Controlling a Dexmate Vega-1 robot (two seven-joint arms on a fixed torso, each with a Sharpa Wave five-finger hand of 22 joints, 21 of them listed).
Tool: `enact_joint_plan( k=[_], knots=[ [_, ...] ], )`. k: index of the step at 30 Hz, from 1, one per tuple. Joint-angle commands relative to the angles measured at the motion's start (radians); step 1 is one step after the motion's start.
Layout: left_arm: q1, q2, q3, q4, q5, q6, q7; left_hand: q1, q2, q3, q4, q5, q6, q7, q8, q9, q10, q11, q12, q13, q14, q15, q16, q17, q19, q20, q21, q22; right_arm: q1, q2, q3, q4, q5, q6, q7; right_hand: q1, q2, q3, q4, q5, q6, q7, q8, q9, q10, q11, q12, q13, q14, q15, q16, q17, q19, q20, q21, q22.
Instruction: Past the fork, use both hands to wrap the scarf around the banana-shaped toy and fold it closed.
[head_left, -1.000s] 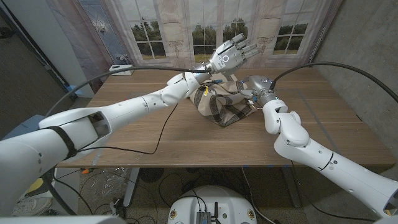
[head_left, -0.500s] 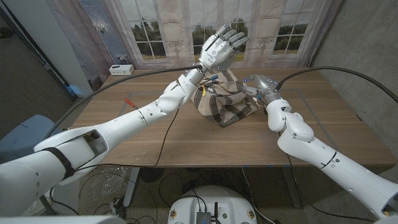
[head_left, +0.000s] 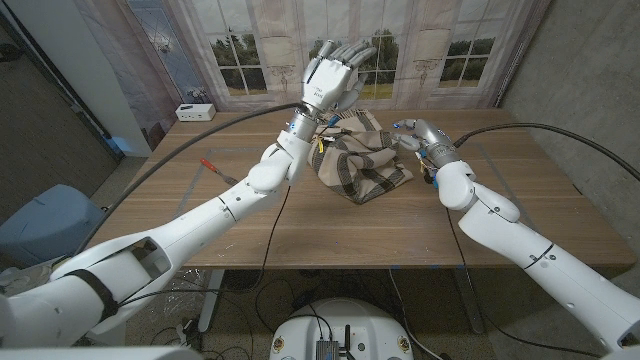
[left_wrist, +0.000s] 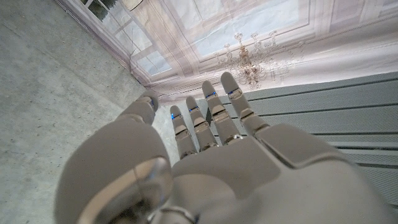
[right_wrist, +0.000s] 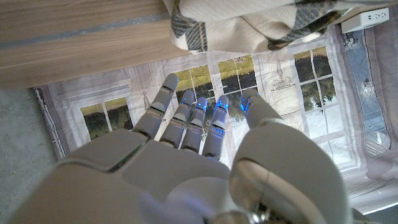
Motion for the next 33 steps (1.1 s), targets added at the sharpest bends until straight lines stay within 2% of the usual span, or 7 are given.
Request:
enact_joint_plan(
  k=[1, 4, 14, 19, 25, 30, 33],
  knots=[
    [0.122, -0.017, -0.127, -0.092, -0.248, -0.03, -0.06, -0.018, 0.002, 0.008, 0.003, 0.009, -0.009, 0.022, -0.005, 0.001, -0.003, 0.023, 0.001, -0.002, -0.008, -0.093, 0.004, 0.0, -0.006, 0.013, -0.01, 0.004, -0.013, 0.016, 0.051, 0.074, 0.205, 0.204, -0.054, -0.002, 0.015, -0.001, 0.008, -0.002, 0.0, 0.012, 0.002, 0.003, 0.001, 0.007, 0.005, 0.001, 0.006, -0.033, 0.007, 0.003, 0.004, 0.007, -0.002, 0.002],
    [0.148, -0.021, -0.169, -0.109, -0.357, -0.073, -0.085, -0.027, 0.003, 0.008, 0.005, 0.011, -0.017, 0.034, -0.006, 0.001, -0.005, 0.03, 0.001, -0.004, -0.011, -0.082, 0.005, -0.002, -0.012, 0.018, -0.015, 0.005, -0.012, 0.021, 0.054, 0.091, 0.241, 0.245, -0.056, -0.003, 0.019, -0.002, 0.009, -0.003, 0.0, 0.014, 0.002, 0.003, 0.001, 0.011, 0.005, 0.0, 0.007, -0.031, 0.009, 0.004, 0.002, 0.009, -0.003, 0.002],
    [0.217, -0.014, -0.295, -0.11, -0.693, -0.26, -0.165, -0.076, 0.022, 0.011, 0.018, 0.026, -0.039, 0.087, -0.004, -0.001, -0.031, 0.09, -0.001, -0.016, -0.05, -0.012, 0.005, -0.007, -0.054, 0.052, -0.04, 0.009, -0.024, 0.045, 0.064, 0.127, 0.349, 0.37, -0.058, -0.006, 0.027, -0.007, 0.011, -0.003, 0.001, 0.024, 0.001, 0.004, 0.003, 0.017, 0.005, 0.0, 0.009, -0.023, 0.014, 0.006, -0.001, 0.014, -0.006, 0.003],
    [0.239, -0.001, -0.329, -0.104, -0.776, -0.315, -0.191, -0.089, 0.03, 0.014, 0.022, 0.031, -0.042, 0.105, -0.003, -0.001, -0.035, 0.103, 0.001, -0.02, -0.061, 0.007, 0.007, -0.007, -0.068, 0.062, -0.047, 0.011, -0.034, 0.059, 0.064, 0.134, 0.389, 0.425, -0.059, -0.008, 0.029, -0.011, 0.012, -0.003, 0.003, 0.031, 0.001, 0.004, 0.005, 0.02, 0.006, -0.001, 0.01, -0.013, 0.016, 0.007, -0.004, 0.02, -0.008, 0.003],
    [0.284, 0.033, -0.396, -0.071, -0.953, -0.448, -0.27, -0.108, 0.037, 0.014, 0.03, 0.034, -0.043, 0.123, -0.001, -0.001, -0.04, 0.122, 0.003, -0.023, -0.071, 0.032, 0.009, -0.007, -0.092, 0.076, -0.057, 0.013, -0.067, 0.101, 0.064, 0.133, 0.433, 0.514, -0.083, -0.011, 0.032, -0.015, 0.012, -0.002, 0.007, 0.041, 0.001, 0.004, 0.014, 0.03, 0.008, -0.001, 0.02, -0.012, 0.023, 0.009, -0.003, 0.022, -0.009, 0.004],
    [0.308, 0.063, -0.438, -0.02, -1.082, -0.553, -0.355, -0.129, 0.043, 0.011, 0.039, 0.034, -0.045, 0.142, 0.0, -0.001, -0.044, 0.136, 0.006, -0.025, -0.08, 0.051, 0.012, -0.005, -0.112, 0.087, -0.065, 0.015, -0.112, 0.151, 0.078, 0.138, 0.463, 0.602, -0.133, -0.008, 0.032, -0.019, 0.006, 0.0, 0.024, 0.053, 0.006, 0.004, 0.029, 0.041, 0.013, -0.002, 0.034, -0.009, 0.031, 0.009, 0.002, 0.023, -0.008, 0.004],
    [0.316, 0.078, -0.457, 0.031, -1.183, -0.615, -0.437, -0.14, 0.045, 0.009, 0.046, 0.033, -0.047, 0.149, 0.0, -0.001, -0.045, 0.146, 0.007, -0.025, -0.085, 0.064, 0.014, -0.004, -0.122, 0.094, -0.069, 0.016, -0.149, 0.186, 0.087, 0.109, 0.416, 0.595, -0.233, -0.004, 0.027, -0.021, 0.0, 0.001, 0.034, 0.059, 0.009, 0.004, 0.038, 0.047, 0.016, -0.003, 0.038, -0.006, 0.033, 0.008, 0.003, 0.024, -0.009, 0.005]
  ],
)
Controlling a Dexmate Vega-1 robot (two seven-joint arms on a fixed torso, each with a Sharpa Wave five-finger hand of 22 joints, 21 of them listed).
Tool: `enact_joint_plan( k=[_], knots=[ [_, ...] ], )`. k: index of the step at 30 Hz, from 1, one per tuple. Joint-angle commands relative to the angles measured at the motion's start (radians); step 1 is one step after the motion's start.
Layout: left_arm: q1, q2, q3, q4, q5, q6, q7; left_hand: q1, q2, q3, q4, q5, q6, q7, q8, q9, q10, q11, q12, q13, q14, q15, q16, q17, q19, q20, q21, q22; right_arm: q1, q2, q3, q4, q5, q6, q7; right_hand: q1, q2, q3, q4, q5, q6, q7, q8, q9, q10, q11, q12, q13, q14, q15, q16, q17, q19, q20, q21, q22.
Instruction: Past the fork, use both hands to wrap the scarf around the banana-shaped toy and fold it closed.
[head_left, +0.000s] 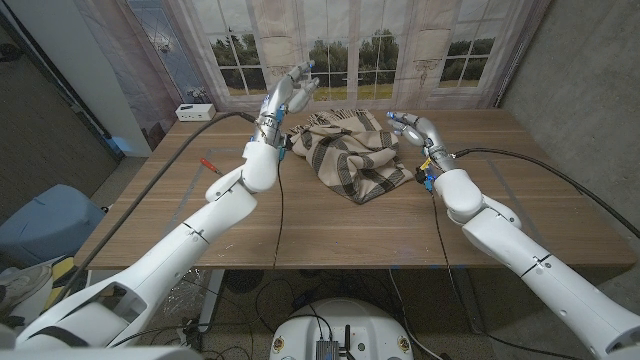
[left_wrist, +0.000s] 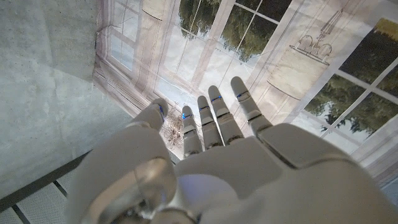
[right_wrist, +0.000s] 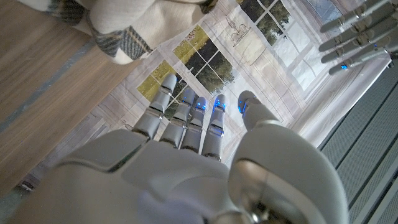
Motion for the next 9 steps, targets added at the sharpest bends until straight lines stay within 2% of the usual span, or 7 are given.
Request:
enact_joint_plan(
  k=[1, 5, 9],
  knots=[
    [0.057, 0.058, -0.102, 0.123, -0.358, -0.243, -0.223, -0.02, 0.005, -0.002, 0.014, 0.006, -0.002, 0.016, 0.006, 0.003, 0.0, 0.017, 0.007, 0.0, -0.002, 0.023, 0.006, 0.004, -0.022, 0.009, -0.008, 0.005, -0.099, 0.109, 0.023, -0.033, 0.0, 0.114, -0.186, 0.011, 0.001, -0.005, -0.012, 0.002, 0.016, 0.01, 0.009, 0.001, 0.013, 0.012, 0.01, 0.002, 0.008, -0.006, 0.005, 0.002, 0.003, 0.008, -0.003, 0.005],
    [0.071, 0.054, -0.12, 0.17, -0.436, -0.253, -0.256, -0.044, 0.015, -0.005, 0.032, 0.003, -0.014, 0.034, 0.004, 0.004, -0.018, 0.034, 0.005, 0.0, -0.022, 0.04, 0.006, 0.007, -0.049, 0.024, -0.017, 0.008, -0.131, 0.181, 0.007, -0.071, -0.064, 0.105, -0.309, 0.01, 0.001, -0.008, -0.012, 0.003, 0.025, 0.016, 0.011, 0.001, 0.014, 0.015, 0.008, 0.001, -0.001, -0.002, 0.003, 0.002, -0.007, 0.01, -0.008, 0.005],
    [0.078, 0.042, -0.129, 0.189, -0.494, -0.241, -0.269, -0.059, 0.022, 0.0, 0.043, 0.002, -0.026, 0.053, 0.003, 0.004, -0.035, 0.047, 0.004, 0.0, -0.038, 0.06, 0.006, 0.009, -0.063, 0.034, -0.021, 0.01, -0.141, 0.215, -0.006, -0.096, -0.066, 0.151, -0.32, 0.009, 0.002, -0.009, -0.012, 0.004, 0.017, 0.016, 0.006, 0.001, 0.014, 0.016, 0.007, 0.0, 0.007, -0.001, 0.007, 0.002, -0.007, 0.012, -0.009, 0.005]
  ],
)
